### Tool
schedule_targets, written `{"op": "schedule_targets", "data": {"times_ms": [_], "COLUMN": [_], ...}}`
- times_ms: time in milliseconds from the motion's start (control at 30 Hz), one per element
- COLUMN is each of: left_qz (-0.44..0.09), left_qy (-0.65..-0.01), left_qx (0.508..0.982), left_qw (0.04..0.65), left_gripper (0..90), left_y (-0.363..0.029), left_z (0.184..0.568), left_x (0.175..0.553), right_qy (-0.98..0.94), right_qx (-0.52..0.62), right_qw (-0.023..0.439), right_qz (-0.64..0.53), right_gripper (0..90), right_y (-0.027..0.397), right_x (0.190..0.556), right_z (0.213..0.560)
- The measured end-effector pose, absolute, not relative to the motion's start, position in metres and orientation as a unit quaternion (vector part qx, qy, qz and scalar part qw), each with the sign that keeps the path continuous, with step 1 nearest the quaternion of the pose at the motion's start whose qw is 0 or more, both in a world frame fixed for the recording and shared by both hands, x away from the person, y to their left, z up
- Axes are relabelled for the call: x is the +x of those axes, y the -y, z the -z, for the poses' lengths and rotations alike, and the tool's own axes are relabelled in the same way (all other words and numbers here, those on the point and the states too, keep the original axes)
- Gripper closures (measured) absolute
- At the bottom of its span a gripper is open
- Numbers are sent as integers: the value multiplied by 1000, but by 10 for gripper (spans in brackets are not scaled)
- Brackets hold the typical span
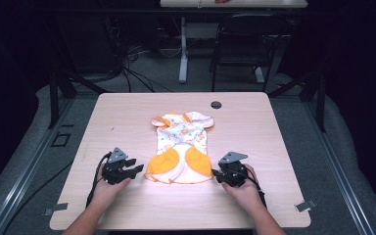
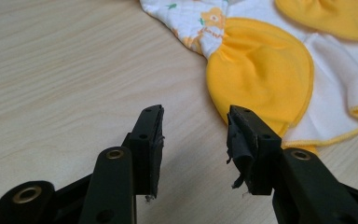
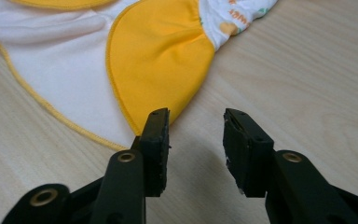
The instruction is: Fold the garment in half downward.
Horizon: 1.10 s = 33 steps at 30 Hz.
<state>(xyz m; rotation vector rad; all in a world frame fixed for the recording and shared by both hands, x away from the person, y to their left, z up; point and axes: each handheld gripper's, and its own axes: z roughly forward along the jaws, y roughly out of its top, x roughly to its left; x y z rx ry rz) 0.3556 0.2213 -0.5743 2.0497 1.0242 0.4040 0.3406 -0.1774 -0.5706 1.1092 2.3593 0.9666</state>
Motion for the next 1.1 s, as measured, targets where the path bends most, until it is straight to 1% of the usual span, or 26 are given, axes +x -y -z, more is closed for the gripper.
{"op": "schedule_targets", "data": {"times_ms": [33,67,133,233,300,333,367,400,500,533,700,733,767,800,833,933,967,1000,1100], "left_qz": [-159,-158,-161,-156,-151,-151,-153,-151,-142,-143,-137,-134,-131,-124,-124,-136,-136,-138,-137], "left_qy": [-404,-403,-397,-394,-390,-389,-387,-388,-387,-387,-384,-385,-383,-377,-377,-371,-371,-366,-360], "left_qx": [809,810,813,814,814,814,813,812,812,813,815,815,816,817,817,817,817,822,829], "left_qw": [396,396,394,399,403,405,407,410,413,412,412,412,413,418,418,419,419,414,406], "left_gripper": [574,578,578,576,558,539,539,494,492,524,628,628,656,716,723,777,796,816,847], "left_y": [-221,-220,-217,-212,-211,-210,-210,-209,-209,-209,-208,-207,-207,-204,-204,-195,-195,-190,-185], "left_z": [574,575,574,573,573,572,572,571,571,569,568,568,568,566,566,564,564,565,567], "left_x": [356,356,356,355,354,354,354,354,352,350,351,352,354,356,356,359,359,359,360], "right_qy": [-835,-834,-835,-835,-834,-836,-836,-836,-838,-837,-841,-841,-841,-841,-841,-833,-833,-835,-836], "right_qx": [392,394,394,395,396,395,395,395,393,395,390,390,390,391,391,401,401,400,401], "right_qw": [180,175,174,162,161,157,157,154,151,145,142,142,141,134,134,118,118,111,107], "right_qz": [-342,-344,-342,-348,-349,-346,-346,-349,-347,-350,-348,-348,-346,-350,-350,-361,-361,-360,-359], "right_gripper": [607,634,636,671,681,703,703,716,726,735,755,755,766,793,793,863,863,891,896], "right_y": [177,177,177,177,177,177,177,176,175,174,167,167,166,164,164,162,162,160,156], "right_x": [341,341,341,341,339,339,339,339,339,338,340,340,341,343,343,348,348,350,351], "right_z": [571,572,572,573,571,571,571,571,571,569,565,565,564,562,562,561,561,562,564]}}
